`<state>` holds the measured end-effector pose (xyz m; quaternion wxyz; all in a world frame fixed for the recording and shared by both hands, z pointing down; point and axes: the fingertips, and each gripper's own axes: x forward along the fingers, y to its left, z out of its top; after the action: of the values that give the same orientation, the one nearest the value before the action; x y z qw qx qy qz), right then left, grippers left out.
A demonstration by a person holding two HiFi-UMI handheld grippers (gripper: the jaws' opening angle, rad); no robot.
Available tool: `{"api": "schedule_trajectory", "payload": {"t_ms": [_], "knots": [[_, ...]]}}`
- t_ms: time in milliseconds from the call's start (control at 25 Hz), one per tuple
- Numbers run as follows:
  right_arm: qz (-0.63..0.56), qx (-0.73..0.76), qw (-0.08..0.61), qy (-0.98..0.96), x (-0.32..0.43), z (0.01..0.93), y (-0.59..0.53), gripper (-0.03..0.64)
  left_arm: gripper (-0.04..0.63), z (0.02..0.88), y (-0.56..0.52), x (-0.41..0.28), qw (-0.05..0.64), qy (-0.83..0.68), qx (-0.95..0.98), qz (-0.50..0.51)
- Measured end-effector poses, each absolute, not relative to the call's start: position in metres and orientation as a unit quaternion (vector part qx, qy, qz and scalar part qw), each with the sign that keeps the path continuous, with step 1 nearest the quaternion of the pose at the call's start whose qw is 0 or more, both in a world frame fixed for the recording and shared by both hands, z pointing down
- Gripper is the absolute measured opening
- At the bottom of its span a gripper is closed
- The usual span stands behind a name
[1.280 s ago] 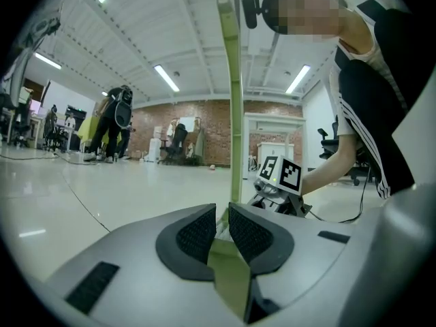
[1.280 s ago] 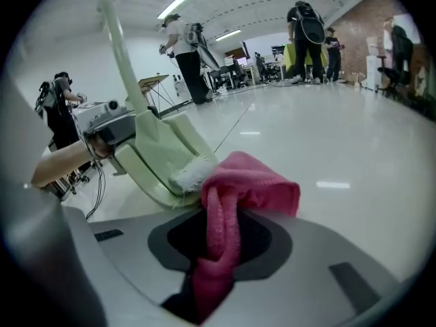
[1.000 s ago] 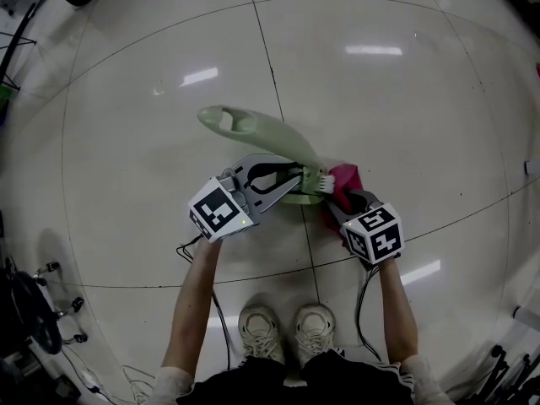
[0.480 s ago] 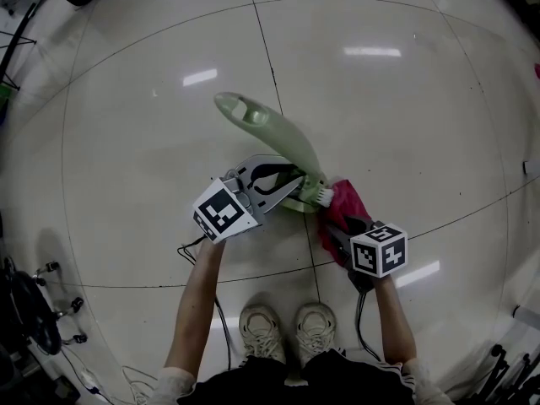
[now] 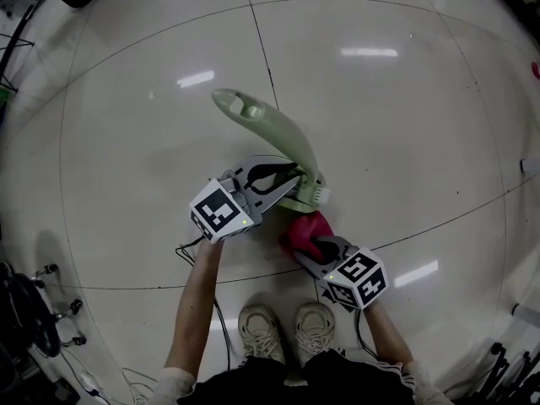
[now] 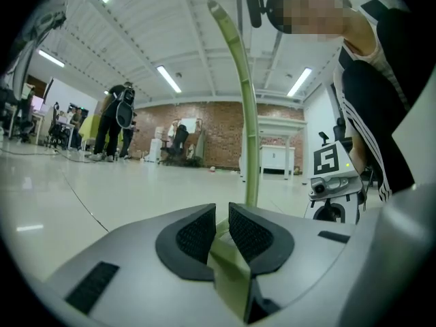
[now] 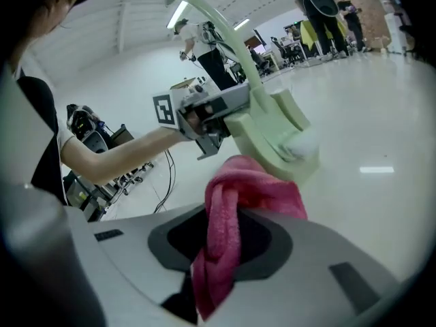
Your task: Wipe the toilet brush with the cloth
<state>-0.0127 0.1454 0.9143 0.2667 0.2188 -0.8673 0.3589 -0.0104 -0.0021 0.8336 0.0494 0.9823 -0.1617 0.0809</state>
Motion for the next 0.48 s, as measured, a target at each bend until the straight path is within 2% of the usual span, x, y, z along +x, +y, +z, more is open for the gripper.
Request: {"api": "schedule_trajectory", "payload": {"t_ms": [120, 240, 480], "knots": [[0.344, 0.239, 0.247, -0.874, -0.008, 0.899, 0.132, 0.095, 0.041, 0.834, -0.002, -0.016, 0.064, -0.174, 0.980, 0.070], [0.331, 0.269, 0.215, -0.879, 0.008, 0.874, 0.114, 0.096, 0.041, 0.818, 0.001, -0.025, 0.039, -0.205, 0.977, 0.053], [0.262, 0.396, 0.071, -0.877, 0.055, 0.787, 0.060, 0.095, 0.041, 0.738, 0.018, -0.071, 0.032, -0.330, 0.941, -0.071]]}}
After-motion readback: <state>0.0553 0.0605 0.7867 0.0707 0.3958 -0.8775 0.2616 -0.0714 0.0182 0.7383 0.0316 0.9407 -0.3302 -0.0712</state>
